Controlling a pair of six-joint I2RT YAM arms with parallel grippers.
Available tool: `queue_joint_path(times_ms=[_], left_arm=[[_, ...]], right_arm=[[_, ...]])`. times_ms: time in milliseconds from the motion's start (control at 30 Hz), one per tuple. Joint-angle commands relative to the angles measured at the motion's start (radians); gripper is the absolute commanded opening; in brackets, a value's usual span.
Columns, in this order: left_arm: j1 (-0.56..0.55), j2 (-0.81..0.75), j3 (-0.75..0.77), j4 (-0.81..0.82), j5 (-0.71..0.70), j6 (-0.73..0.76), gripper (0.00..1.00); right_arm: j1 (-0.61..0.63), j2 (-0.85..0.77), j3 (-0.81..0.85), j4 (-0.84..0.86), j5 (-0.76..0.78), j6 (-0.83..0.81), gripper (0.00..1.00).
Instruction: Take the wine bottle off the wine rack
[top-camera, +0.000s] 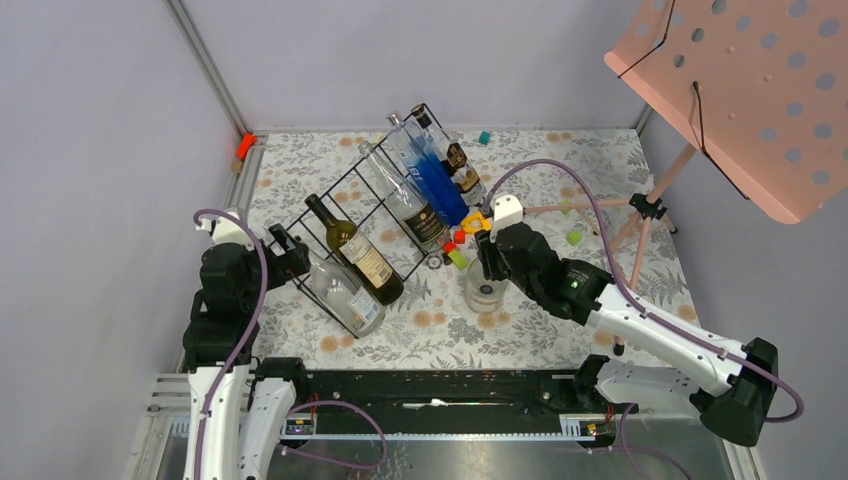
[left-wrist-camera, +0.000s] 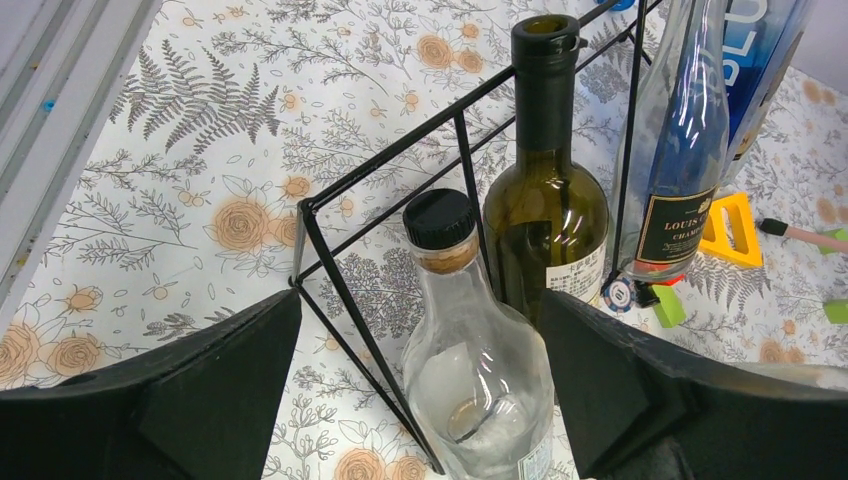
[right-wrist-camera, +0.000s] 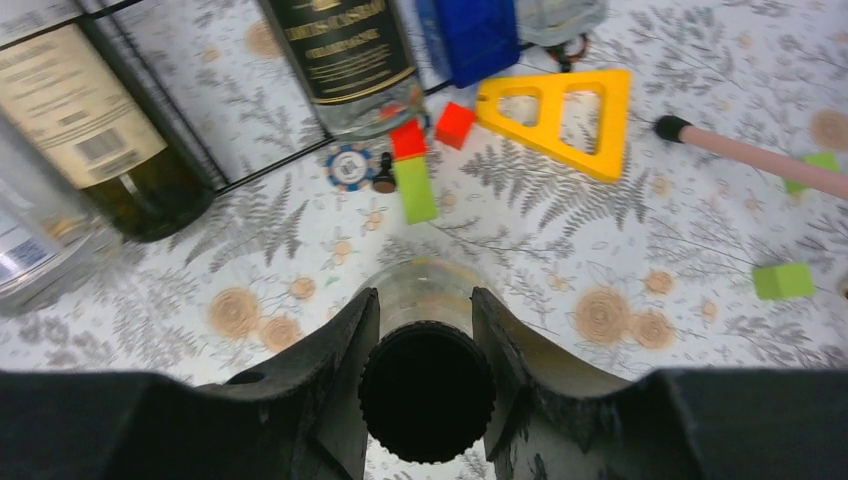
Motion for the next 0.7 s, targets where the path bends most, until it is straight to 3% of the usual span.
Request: queue_joint_path(times_ms=[0,333,667], left_arm=[[0.001,-0.006,-0.014,0.064,-0.004,-0.023,0.99],[0.001,-0.037,-0.036,0.075,-0.001,-0.032,0.99],[0.001,-0.036,-0.039,0.077,0.002,-0.031,0.99]], right_arm=[[-0.082,-0.057,0.007,0.077,0.127,-0.009,0.00],[-0.357,-0.127,-0.087,0.068,0.106,-0.001,0.00],[-0.668,-0.140,-0.106,-0.055,0.138,0.098,0.01]])
